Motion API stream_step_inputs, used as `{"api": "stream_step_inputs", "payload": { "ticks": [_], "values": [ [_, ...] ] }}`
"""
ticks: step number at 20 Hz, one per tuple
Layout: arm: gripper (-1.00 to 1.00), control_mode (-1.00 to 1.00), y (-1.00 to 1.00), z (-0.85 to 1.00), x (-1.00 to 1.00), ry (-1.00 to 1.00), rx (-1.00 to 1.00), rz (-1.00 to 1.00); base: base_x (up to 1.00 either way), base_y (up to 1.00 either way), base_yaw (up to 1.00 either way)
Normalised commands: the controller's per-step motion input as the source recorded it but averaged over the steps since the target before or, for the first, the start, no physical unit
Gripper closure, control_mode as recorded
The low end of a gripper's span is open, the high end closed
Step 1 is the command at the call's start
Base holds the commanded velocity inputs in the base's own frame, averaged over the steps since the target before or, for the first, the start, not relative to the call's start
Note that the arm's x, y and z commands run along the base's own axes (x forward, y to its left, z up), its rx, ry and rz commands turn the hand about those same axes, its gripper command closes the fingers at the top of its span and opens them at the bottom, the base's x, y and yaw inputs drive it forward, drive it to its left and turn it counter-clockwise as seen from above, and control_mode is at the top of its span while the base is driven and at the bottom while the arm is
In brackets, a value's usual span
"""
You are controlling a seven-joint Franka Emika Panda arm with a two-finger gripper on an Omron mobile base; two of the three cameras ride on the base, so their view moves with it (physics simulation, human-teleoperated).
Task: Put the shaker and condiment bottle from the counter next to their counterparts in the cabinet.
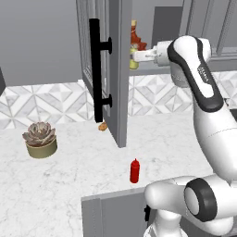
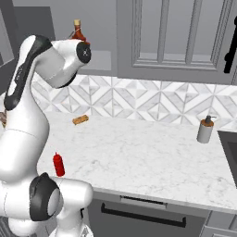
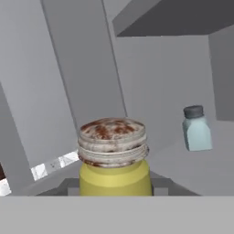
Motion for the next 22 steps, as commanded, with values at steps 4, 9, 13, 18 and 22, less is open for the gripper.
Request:
{"api": "stream_step_inputs", "payload": {
  "ticks": [4,9,13,18,22],
  "values": [
    [1.00,-1.00,0.10,0.00,0.16,-0.08,-0.48,-0.07,0.00,0.00,0.00],
    [1.00,-1.00,0.09,0.00,0.00,-0.01,-0.03,0.00,0.00,0.00,0.00],
    [1.00,-1.00,0.17,-0.29,0.00,-0.17,0.03,0.00,0.00,0.00,0.00],
    [1.00,-1.00,0.02,-0.31,0.00,-0.22,0.04,0.00,0.00,0.00,0.00],
    [1.00,-1.00,0.01,-0.04,0.00,0.00,0.01,0.00,0.00,0.00,0.00]
  ]
}}
